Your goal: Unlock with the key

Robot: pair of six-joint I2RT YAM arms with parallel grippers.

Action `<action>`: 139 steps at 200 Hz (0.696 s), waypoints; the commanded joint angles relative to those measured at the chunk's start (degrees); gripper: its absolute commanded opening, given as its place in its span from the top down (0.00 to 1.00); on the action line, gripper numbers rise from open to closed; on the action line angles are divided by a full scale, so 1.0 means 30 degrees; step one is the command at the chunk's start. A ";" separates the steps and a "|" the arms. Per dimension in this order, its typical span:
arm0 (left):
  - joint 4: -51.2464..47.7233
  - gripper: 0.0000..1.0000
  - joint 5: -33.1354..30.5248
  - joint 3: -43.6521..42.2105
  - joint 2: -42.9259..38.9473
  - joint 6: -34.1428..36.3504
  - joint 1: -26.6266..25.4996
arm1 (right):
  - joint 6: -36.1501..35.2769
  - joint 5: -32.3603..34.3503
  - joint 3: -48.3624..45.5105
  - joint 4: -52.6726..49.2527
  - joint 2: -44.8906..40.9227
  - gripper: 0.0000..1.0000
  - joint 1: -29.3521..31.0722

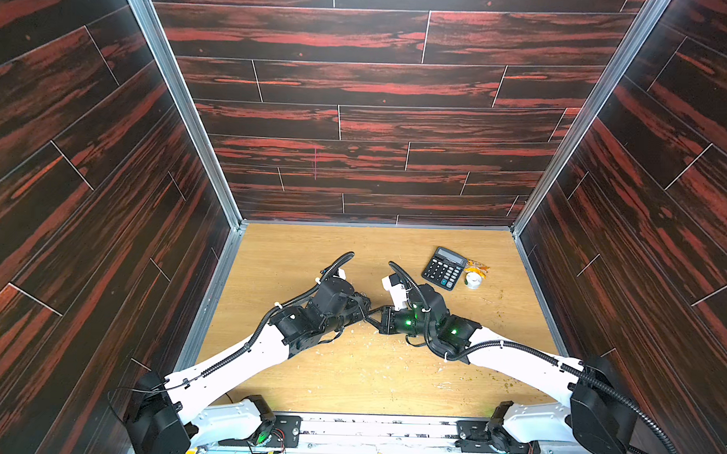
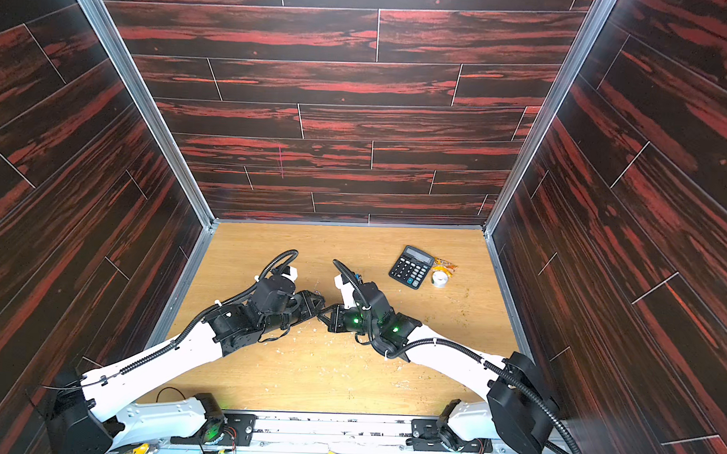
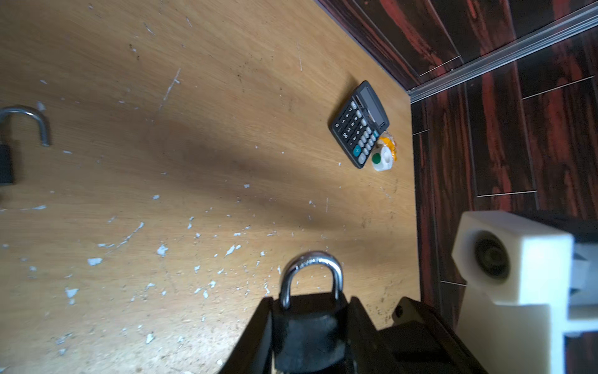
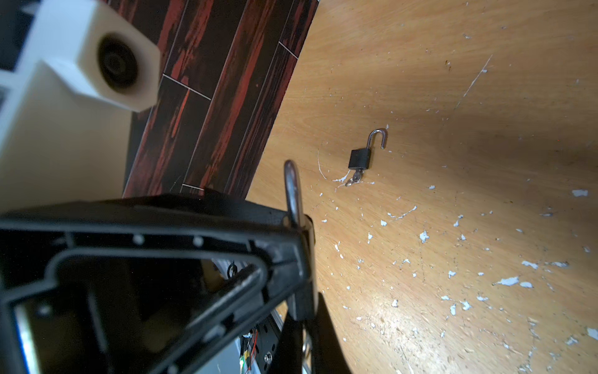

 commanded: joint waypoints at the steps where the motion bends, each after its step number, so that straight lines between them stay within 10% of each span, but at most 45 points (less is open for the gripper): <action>1: -0.3346 1.00 -0.0349 0.0196 -0.0302 0.0883 -0.0484 | -0.0961 0.0909 0.1711 0.1968 -0.1051 1.00 -0.0082; 82: -0.2971 1.00 -0.0700 0.1903 0.0490 0.1086 -0.0134 | -0.1226 0.1318 0.1637 -0.0090 -0.0779 1.00 0.0006; 139: -0.3642 0.52 -0.4589 0.3113 0.0306 0.1606 0.0154 | -0.1857 0.2238 0.1983 -0.2678 -0.0125 1.00 0.0223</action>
